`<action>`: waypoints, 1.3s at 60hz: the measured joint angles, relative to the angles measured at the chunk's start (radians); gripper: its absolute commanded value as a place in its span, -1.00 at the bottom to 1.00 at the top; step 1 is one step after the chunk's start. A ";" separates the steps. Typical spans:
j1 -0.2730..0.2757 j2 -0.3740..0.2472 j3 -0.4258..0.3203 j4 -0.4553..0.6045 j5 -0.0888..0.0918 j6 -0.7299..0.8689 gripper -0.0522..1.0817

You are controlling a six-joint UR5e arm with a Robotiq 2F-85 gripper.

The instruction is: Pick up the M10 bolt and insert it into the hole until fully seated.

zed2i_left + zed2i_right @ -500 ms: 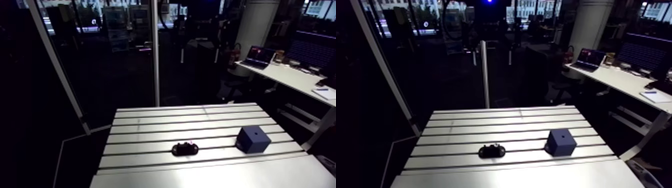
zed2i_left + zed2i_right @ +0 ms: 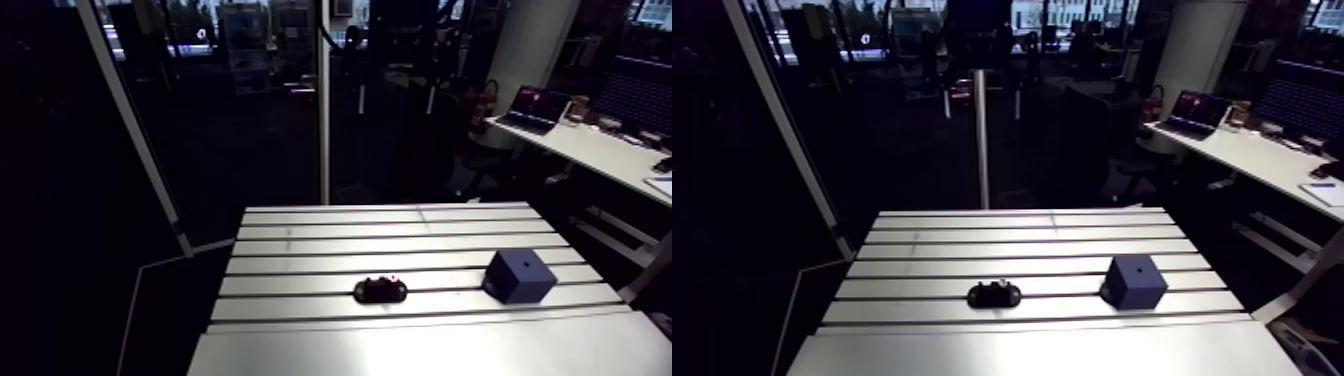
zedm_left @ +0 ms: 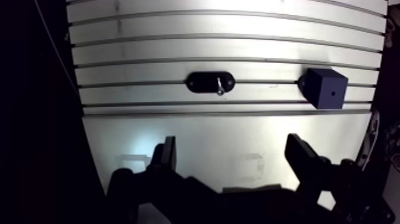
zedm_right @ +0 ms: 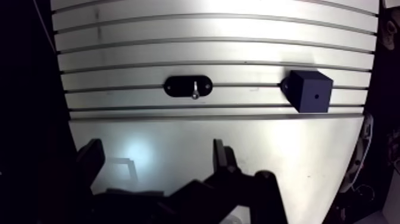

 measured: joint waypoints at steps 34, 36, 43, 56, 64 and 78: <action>0.001 0.003 -0.004 -0.001 -0.001 0.001 -0.90; 0.001 0.003 -0.004 -0.001 -0.001 0.001 -0.90; 0.001 0.004 -0.004 -0.001 -0.002 0.001 -0.90; 0.001 0.007 -0.005 -0.001 -0.002 0.001 -0.90; 0.001 0.007 -0.002 -0.001 -0.002 0.001 -0.90; 0.001 0.008 0.016 -0.011 -0.003 -0.001 -0.90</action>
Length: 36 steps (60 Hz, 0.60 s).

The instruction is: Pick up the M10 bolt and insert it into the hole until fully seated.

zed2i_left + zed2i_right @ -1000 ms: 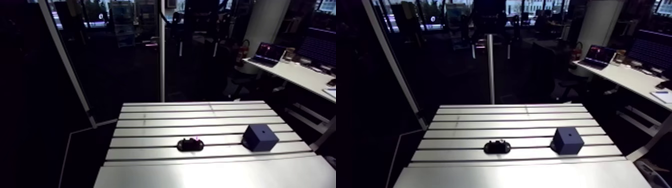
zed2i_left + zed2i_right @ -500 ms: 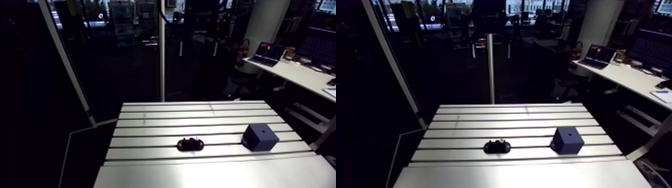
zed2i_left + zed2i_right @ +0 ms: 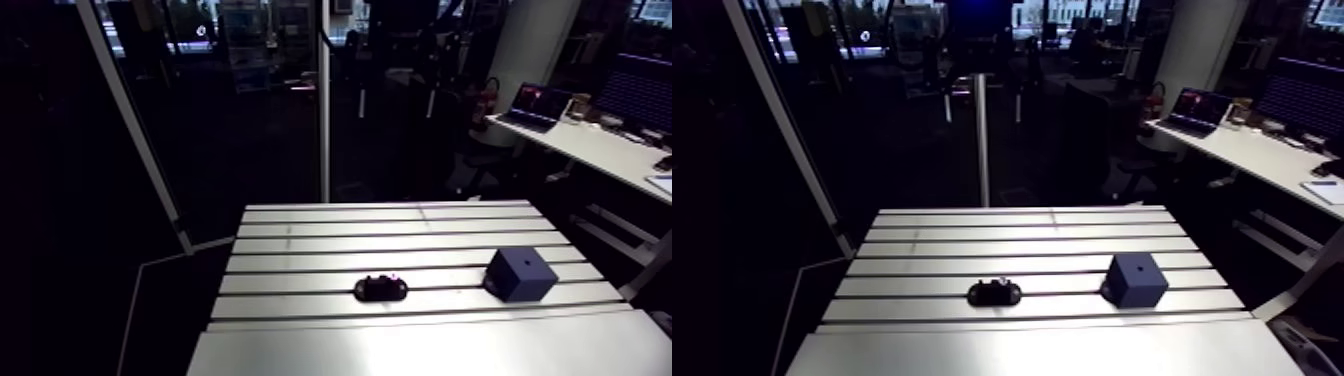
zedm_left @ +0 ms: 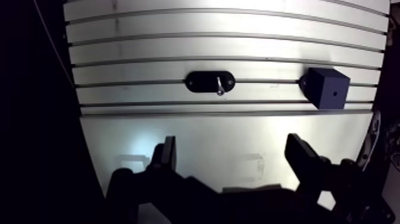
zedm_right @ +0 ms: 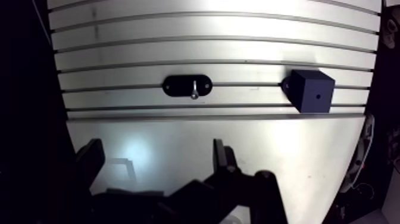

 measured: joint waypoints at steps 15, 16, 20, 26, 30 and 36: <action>0.000 -0.001 0.046 -0.055 -0.002 -0.007 -0.90; 0.000 -0.001 0.050 -0.059 -0.002 -0.008 -0.90; 0.000 -0.001 0.062 -0.075 -0.003 -0.009 -0.90; 0.000 -0.001 0.085 -0.102 -0.003 -0.013 -0.90; -0.001 -0.001 0.102 -0.122 -0.002 -0.014 -0.90; -0.003 -0.001 0.128 -0.153 -0.001 -0.016 -0.90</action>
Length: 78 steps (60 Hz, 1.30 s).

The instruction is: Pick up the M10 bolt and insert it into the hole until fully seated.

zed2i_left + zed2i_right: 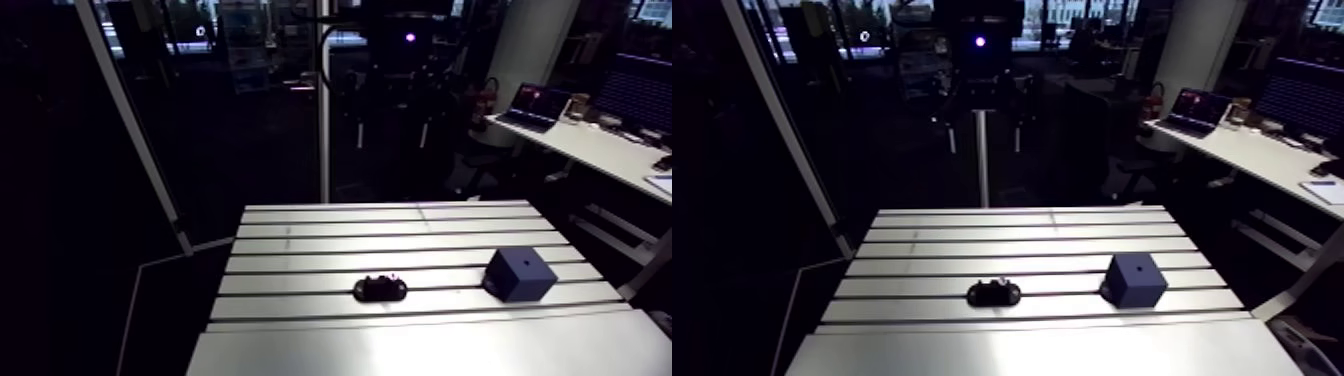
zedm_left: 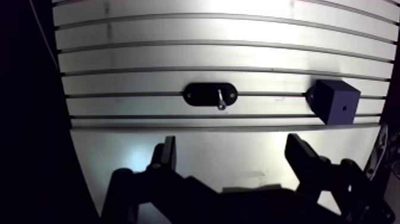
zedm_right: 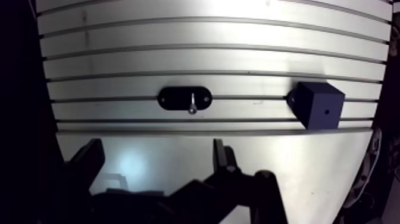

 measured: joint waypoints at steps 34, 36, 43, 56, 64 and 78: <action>-0.009 -0.016 0.159 -0.174 0.002 -0.040 -0.89; -0.010 -0.017 0.169 -0.185 0.001 -0.041 -0.89; -0.013 -0.021 0.203 -0.223 0.001 -0.043 -0.89; -0.025 -0.037 0.267 -0.293 0.001 -0.044 -0.89; -0.032 -0.050 0.305 -0.334 0.002 -0.044 -0.89; -0.039 -0.061 0.366 -0.388 0.003 -0.045 -0.89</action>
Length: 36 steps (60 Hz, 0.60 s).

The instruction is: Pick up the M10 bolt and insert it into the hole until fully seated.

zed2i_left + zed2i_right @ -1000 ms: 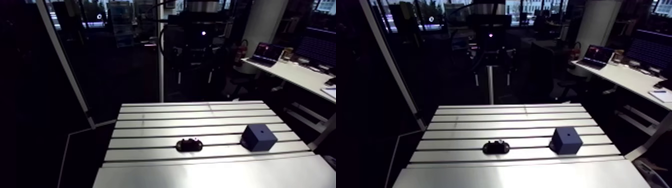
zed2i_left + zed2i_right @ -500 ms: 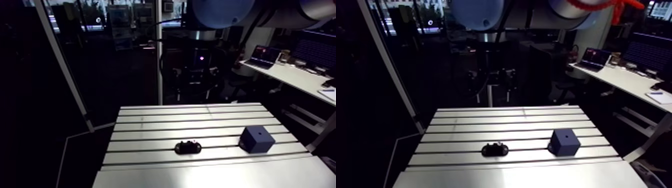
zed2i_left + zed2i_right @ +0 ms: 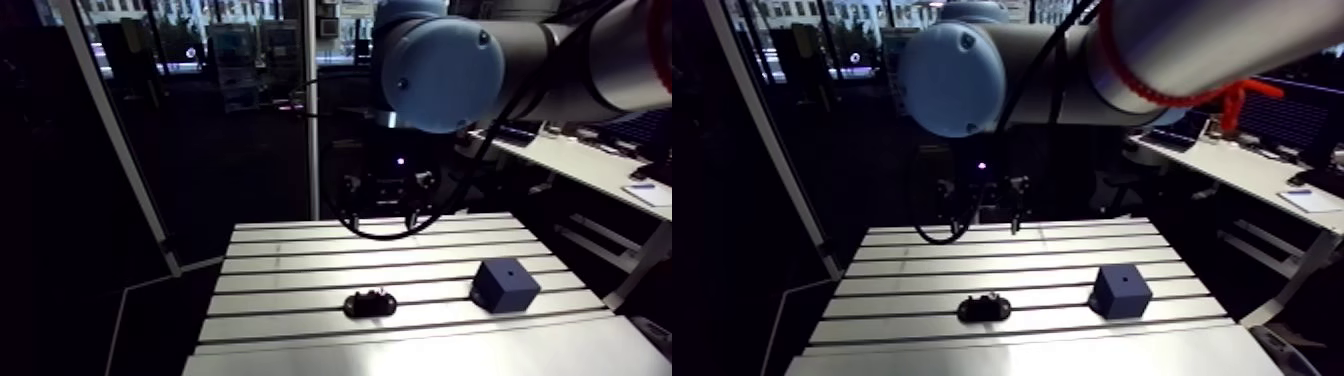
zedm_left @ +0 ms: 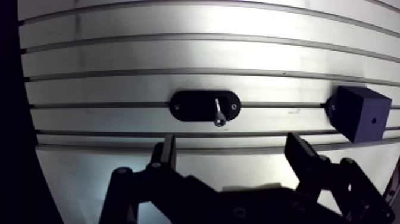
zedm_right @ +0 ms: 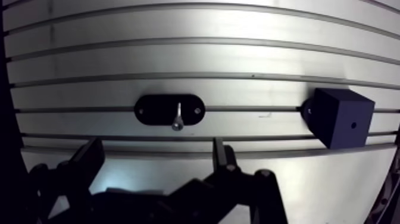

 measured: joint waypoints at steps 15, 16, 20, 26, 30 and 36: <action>-0.005 0.001 0.046 -0.054 0.001 -0.014 -0.89; -0.006 0.001 0.048 -0.056 0.001 -0.016 -0.89; -0.010 0.002 0.055 -0.064 0.002 -0.024 -0.89; -0.016 0.006 0.065 -0.072 0.007 -0.034 -0.89; -0.020 0.008 0.071 -0.078 0.011 -0.038 -0.89; -0.027 0.014 0.083 -0.093 0.016 -0.042 -0.89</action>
